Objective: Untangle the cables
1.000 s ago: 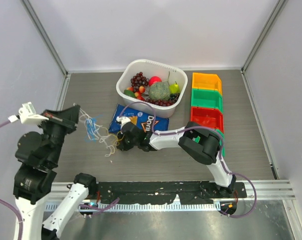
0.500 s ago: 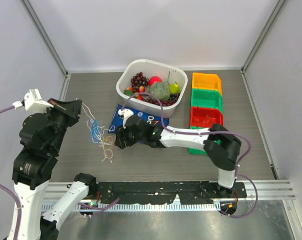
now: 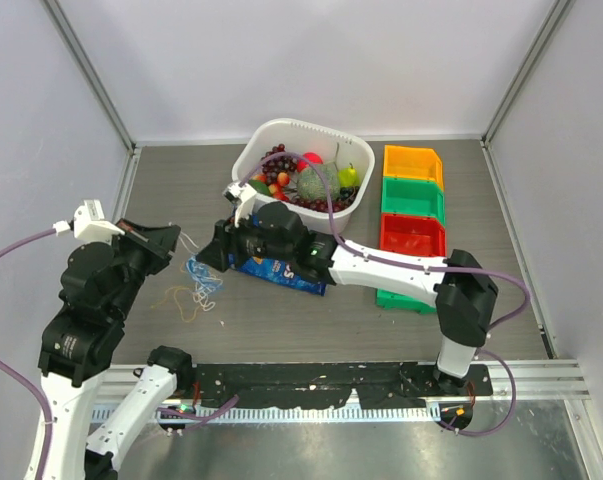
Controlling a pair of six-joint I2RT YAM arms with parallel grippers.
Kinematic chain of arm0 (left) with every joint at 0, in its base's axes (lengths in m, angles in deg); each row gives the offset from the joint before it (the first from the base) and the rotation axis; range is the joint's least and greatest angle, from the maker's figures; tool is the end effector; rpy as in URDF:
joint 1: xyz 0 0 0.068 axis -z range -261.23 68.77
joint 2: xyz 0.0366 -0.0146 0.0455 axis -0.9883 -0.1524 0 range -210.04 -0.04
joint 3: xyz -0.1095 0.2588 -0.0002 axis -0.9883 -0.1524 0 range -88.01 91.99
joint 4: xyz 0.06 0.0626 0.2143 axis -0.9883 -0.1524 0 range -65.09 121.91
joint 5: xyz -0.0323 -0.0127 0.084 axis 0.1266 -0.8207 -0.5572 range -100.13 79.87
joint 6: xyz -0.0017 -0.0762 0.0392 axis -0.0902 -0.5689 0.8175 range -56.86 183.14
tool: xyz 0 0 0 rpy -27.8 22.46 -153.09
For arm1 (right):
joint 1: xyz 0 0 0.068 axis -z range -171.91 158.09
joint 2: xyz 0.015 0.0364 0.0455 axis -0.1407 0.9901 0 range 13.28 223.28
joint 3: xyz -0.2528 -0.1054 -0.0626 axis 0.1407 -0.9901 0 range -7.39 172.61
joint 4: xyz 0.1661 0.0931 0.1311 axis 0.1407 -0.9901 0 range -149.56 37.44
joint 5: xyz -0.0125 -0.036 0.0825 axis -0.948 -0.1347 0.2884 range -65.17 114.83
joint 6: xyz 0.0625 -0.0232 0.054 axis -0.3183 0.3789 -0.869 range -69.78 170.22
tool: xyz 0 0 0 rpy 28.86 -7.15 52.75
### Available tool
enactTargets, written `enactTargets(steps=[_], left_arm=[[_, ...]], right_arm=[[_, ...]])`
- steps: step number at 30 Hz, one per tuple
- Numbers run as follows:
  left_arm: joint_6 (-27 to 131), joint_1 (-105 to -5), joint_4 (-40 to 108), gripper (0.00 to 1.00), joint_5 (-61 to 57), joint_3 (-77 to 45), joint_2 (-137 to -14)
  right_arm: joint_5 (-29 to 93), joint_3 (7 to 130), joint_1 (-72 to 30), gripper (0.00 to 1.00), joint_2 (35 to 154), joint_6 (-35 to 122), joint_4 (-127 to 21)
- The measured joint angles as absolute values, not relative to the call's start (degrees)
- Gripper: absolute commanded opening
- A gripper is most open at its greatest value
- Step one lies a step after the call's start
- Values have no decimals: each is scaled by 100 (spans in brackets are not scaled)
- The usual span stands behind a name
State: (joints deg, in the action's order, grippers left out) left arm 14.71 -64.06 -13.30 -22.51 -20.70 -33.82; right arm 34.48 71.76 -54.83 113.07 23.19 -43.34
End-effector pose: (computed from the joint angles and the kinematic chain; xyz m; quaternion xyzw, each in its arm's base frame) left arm 0.0833 -0.0087 0.4024 -0.2732 0.7240 -0.2698 0.5730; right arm 0.1852 0.3902 0.3338 -0.2883 0.7172 0.4921 0.4004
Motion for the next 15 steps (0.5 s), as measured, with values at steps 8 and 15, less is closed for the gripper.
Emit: enactTargets(steps=[8,15], left_arm=[[1143,-6406,-1385,0,-1862,-2186,-3386],[1080,-6406,-1367,0,-1567,-2147,-3439]], right_arm=[[3415,7880,-5518,38,11978,2136,-3924],[3385,8009,-5524,39,12474,2090,-3812]])
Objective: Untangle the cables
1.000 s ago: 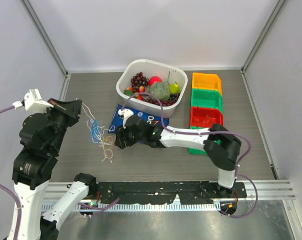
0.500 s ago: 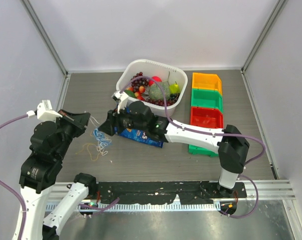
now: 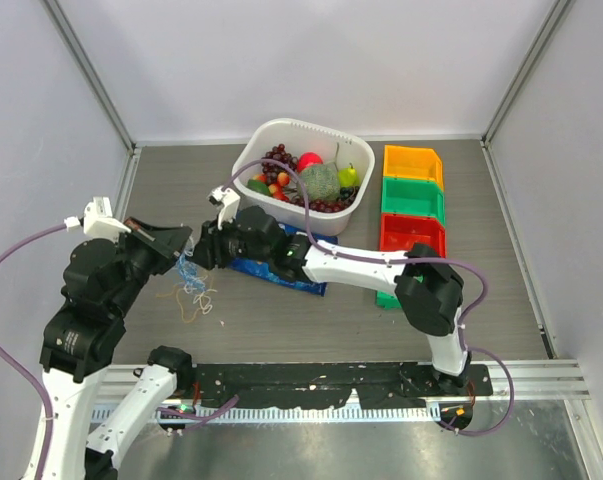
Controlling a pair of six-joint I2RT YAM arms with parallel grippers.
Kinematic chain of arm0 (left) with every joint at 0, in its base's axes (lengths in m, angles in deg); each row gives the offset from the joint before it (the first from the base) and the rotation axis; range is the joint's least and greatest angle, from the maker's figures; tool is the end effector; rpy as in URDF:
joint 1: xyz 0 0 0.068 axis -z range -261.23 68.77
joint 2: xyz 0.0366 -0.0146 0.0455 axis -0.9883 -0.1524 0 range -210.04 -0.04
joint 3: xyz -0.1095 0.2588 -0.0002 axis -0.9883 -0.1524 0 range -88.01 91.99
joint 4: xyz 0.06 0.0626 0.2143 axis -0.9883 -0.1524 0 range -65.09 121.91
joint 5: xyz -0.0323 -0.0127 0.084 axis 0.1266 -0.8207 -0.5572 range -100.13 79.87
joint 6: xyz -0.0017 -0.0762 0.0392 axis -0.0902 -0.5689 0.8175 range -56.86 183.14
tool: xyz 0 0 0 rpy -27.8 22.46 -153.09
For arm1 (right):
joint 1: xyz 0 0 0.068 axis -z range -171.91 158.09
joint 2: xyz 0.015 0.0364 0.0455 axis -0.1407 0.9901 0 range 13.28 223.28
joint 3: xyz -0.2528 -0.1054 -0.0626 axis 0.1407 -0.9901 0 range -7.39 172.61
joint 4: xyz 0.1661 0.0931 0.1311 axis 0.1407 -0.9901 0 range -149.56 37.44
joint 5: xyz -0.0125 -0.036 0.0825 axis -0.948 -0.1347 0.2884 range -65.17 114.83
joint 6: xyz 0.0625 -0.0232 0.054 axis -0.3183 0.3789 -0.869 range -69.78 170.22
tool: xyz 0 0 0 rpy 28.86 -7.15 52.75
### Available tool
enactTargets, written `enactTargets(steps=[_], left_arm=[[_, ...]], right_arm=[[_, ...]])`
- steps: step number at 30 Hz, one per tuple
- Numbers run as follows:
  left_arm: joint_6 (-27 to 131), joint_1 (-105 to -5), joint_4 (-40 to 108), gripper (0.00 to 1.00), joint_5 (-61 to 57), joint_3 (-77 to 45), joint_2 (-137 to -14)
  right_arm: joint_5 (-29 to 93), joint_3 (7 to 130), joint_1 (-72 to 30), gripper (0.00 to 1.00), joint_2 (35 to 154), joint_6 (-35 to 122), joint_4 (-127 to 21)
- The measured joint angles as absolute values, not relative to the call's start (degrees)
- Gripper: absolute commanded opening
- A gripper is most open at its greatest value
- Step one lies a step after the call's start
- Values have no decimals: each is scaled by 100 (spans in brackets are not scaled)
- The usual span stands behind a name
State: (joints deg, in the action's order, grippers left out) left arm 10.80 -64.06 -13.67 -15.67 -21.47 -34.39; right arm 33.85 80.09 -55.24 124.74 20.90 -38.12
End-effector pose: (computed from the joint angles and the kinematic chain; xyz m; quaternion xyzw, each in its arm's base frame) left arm 0.0862 -0.0189 0.3966 -0.2653 0.7381 -0.3218 0.5303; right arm 0.2069 0.4384 0.3108 -0.2711 0.7129 0.5072 0.4012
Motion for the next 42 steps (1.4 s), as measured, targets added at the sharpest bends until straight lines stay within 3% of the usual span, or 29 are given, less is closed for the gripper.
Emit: enactTargets(steps=[13,29,34,40,42], left_arm=[[1143,-6406,-1208,0,-1433,-743,-3957],[2221,-6406,-1219,0,-1954,4236,-6114],[2343,-6406,-974,0,-2083,4688,-6186],[2415,-6406,-679,0,-2212,4533,-6169],[2413,-6409,-611,0,-2205,4330,-6160]], right_arm=[[3116,7897,-5550,43,13489,2153,-3598],[2825,7264,-5550,48,14057,2033,-3362],[2790,7264,-5557,54,14057,2044,-3327],[2722,7281,-5572,71,13919,2210,-3607],[2574,7283,-5572,72,13722,2352,-4059]])
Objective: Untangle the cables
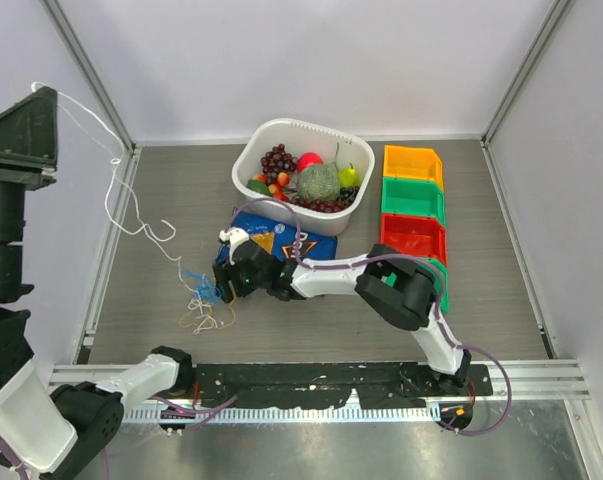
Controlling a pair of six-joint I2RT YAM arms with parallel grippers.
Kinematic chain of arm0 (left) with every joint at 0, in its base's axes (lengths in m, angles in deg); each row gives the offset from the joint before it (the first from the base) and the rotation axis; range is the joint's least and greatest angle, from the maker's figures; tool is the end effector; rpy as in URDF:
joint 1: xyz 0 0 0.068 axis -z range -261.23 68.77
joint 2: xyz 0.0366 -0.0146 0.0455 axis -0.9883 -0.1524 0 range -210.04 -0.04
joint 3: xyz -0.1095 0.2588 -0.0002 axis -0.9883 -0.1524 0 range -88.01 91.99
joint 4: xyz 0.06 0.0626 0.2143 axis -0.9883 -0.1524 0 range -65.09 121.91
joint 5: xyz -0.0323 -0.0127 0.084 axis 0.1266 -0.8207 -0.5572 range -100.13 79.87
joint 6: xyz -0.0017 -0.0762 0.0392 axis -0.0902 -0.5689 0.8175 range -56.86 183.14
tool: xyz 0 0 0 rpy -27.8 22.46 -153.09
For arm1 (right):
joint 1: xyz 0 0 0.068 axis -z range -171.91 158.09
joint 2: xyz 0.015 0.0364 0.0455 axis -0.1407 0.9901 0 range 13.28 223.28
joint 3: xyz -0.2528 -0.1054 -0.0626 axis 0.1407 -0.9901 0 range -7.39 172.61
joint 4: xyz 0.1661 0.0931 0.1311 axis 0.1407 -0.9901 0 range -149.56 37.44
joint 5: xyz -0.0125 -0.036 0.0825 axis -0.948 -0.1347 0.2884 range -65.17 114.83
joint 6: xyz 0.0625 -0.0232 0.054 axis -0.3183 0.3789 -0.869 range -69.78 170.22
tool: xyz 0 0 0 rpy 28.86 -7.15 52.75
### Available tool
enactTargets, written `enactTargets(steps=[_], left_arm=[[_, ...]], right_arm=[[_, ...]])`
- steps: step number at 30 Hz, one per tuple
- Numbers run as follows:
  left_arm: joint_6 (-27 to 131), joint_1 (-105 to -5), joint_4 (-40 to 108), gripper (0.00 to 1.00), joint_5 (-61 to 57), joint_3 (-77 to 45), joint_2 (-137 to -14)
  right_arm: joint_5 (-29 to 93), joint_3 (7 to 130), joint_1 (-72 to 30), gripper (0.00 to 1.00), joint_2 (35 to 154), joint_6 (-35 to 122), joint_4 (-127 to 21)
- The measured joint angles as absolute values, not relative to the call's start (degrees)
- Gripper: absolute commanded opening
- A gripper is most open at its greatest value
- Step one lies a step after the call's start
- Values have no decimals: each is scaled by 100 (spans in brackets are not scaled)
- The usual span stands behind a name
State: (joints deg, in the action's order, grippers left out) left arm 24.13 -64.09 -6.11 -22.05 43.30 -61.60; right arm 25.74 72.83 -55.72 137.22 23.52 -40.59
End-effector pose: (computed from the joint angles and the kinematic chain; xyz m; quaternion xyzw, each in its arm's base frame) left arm 0.0365 0.0052 0.6509 -0.1809 0.4582 -0.3643 0.7903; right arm 0.2170 0.4440 0.1573 -0.2816 0.8269 0.3506 0.3377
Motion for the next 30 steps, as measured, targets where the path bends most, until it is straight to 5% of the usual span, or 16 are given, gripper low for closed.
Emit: enactTargets(steps=[10,16,30], left_arm=[[2400,-6406,-572,0,-2148,3558,-6186],[2317,-6406,-526,0,-2098,3549,-6107],[2258,-6406,-535,0,-1984,3606,-6079]], right_arm=[[1579,7261,-5537,71,11500,3342,-5722],[2596,6453,-5507,71,10584,3659,-4662],[3796,6448,-5623,61,12048,3604,-2367]])
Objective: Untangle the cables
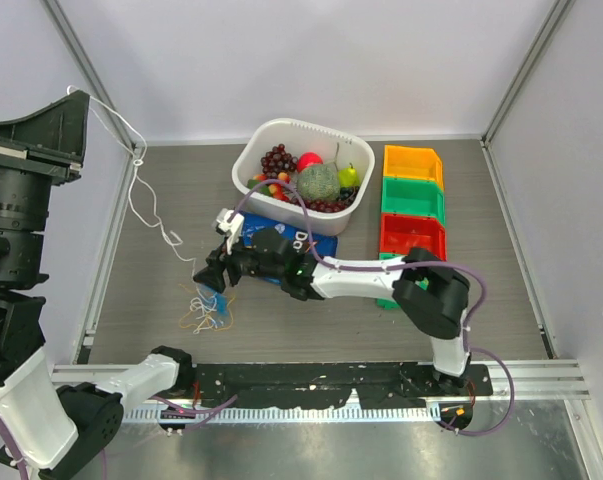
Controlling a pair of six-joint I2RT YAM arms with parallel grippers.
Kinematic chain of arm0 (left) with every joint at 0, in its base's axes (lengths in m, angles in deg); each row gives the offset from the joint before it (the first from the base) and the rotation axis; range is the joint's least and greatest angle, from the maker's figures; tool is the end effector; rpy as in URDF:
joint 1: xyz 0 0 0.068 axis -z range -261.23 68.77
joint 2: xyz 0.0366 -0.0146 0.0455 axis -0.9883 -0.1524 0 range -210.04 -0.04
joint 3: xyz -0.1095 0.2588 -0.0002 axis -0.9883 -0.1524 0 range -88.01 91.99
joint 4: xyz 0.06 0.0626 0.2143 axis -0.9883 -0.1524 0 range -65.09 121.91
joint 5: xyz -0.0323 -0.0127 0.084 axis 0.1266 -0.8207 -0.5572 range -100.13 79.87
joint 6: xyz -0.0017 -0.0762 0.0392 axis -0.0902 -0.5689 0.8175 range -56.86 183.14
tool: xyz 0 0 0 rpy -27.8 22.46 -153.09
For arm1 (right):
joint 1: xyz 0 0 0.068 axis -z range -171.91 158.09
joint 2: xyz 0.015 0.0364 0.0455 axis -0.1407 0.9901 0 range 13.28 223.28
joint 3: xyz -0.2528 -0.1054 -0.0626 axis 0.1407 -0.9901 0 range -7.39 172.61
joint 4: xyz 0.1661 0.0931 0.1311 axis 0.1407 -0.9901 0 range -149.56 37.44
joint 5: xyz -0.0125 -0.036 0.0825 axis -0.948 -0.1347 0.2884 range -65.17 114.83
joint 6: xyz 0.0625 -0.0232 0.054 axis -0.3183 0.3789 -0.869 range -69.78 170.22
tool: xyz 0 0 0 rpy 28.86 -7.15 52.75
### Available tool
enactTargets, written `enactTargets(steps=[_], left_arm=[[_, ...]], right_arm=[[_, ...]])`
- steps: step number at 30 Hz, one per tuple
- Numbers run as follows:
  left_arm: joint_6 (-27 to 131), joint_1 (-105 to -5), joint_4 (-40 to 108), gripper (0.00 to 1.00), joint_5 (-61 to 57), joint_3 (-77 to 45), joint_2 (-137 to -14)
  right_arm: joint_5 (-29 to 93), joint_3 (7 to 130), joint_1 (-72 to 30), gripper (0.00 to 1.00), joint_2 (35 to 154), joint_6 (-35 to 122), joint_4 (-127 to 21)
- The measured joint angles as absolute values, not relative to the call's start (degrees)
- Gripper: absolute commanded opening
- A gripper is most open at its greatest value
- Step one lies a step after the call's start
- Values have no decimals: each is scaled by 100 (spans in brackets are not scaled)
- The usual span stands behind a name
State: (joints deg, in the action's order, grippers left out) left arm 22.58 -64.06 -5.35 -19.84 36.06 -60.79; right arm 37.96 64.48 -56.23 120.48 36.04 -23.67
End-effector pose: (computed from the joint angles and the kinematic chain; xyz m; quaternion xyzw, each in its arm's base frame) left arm 0.0630 -0.0060 0.6331 -0.1772 0.5021 -0.3688 0.7619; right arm 0.1817 0.4176 0.2833 -0.3829 0.6387 0.4848 0.4587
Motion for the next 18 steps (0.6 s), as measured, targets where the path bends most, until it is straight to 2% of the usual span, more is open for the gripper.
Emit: enactTargets(steps=[5,7,8,9,10,14,18], left_arm=[[2184,-6406,-583,0,-1910,3816,-6081],[2168,-6406,-583,0,-1903,3888,-6081],[2164,-6406,-585,0,-1903,3914,-6077],[2162,-6406,-585,0,-1903,3927,-6072],[2162,-6409,-587,0,-1906,3927,-6064],[2238,-6406,-618,0,-1930,3709,-5939],[2520,-6406,-694,0,-2275,2985,-5554]], right_arm=[[3629,7062,-5660,51,12842,3362,-2118],[3619,7220,-5688,28,13012,3263,-2053],[3601,7283,-5706,11,13054,3242,-2042],[3557,7432,-5736,4,13121,3187,-2105],[3507,7598,-5765,1,13172,3191,-2182],[3380,8280,-5874,1,13152,3266,-2824],[3317,8966,-6007,1,12706,3362,-3650]])
